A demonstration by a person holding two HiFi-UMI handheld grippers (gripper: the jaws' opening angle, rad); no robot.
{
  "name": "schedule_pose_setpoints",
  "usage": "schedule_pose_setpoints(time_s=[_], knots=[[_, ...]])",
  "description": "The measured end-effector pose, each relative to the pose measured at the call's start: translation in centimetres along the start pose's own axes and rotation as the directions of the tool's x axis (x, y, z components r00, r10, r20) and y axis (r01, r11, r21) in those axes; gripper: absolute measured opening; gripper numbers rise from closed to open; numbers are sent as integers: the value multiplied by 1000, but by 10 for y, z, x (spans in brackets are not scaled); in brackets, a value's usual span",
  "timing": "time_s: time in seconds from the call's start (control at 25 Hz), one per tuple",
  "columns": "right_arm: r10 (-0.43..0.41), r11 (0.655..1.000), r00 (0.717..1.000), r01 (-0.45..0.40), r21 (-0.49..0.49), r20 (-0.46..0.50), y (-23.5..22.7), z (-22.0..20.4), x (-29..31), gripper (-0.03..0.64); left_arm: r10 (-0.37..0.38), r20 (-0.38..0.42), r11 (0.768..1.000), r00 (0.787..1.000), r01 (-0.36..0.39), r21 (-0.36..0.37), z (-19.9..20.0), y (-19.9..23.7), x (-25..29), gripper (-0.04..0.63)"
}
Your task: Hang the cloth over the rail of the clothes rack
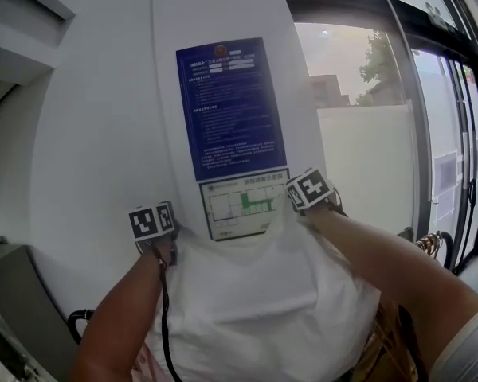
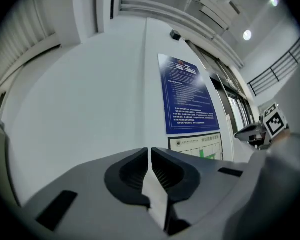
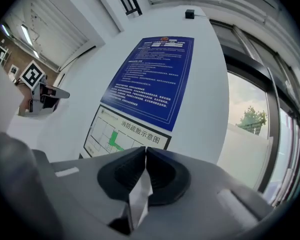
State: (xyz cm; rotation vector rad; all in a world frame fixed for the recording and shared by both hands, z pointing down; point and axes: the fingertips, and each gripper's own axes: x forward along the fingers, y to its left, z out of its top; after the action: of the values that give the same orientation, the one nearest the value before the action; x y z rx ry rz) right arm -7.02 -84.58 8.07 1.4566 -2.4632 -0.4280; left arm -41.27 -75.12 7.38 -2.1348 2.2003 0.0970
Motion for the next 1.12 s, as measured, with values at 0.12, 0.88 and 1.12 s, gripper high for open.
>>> schedule_pose_setpoints(time_s=[0.12,0.88,1.12], knots=[[4,999,1000,-4,-39,-18,7,-6,3,12,24,4,997,1000,-24,79,-2,-5,0,12],[-33,999,999,33,-18,7,1,29,-47,2,-105,82,994,991,103,29,40,-31,-30,6],[-46,999,998,45,12,37,17,35,-101,2,-152,114,988,982,148,44,59,-52,-73,5]])
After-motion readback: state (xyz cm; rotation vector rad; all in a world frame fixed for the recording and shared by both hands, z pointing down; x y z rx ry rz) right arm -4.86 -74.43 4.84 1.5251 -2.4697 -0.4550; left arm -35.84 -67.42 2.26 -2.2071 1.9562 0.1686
